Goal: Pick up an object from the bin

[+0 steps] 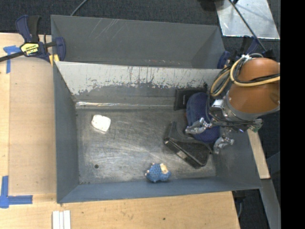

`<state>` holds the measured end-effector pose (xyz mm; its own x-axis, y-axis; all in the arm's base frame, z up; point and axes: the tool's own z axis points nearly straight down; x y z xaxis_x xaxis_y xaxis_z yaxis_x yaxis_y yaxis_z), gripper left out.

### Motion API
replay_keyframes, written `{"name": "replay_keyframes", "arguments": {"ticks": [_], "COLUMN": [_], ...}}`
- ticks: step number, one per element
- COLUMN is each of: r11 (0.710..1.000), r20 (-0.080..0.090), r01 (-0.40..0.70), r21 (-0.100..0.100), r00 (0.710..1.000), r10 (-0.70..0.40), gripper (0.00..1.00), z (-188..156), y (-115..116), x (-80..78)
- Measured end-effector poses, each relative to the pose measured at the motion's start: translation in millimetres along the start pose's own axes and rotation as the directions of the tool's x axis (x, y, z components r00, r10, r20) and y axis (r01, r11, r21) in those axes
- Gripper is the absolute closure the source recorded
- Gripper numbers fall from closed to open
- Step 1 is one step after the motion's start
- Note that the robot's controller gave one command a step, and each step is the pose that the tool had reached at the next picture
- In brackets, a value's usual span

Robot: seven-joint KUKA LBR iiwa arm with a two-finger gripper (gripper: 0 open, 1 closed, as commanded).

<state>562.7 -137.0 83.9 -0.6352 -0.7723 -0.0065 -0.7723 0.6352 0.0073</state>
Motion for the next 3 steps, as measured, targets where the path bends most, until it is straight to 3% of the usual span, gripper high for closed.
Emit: {"name": "replay_keyframes", "arguments": {"ticks": [1, 2, 3], "r11": [1.000, 1.000, 1.000], "r20": [-0.005, 0.001, -0.005], "r01": [-0.005, -0.005, -0.005], "r21": [0.008, 0.006, 0.007], "r00": [1.000, 1.000, 1.000], "r10": [0.005, 0.005, 0.005], "gripper": [1.00, 0.00, 1.00], "z": [-1.6, -2.0, -1.6], "y": [-3.1, -1.8, -3.0], "x": [4.4, 1.4, 4.4]}}
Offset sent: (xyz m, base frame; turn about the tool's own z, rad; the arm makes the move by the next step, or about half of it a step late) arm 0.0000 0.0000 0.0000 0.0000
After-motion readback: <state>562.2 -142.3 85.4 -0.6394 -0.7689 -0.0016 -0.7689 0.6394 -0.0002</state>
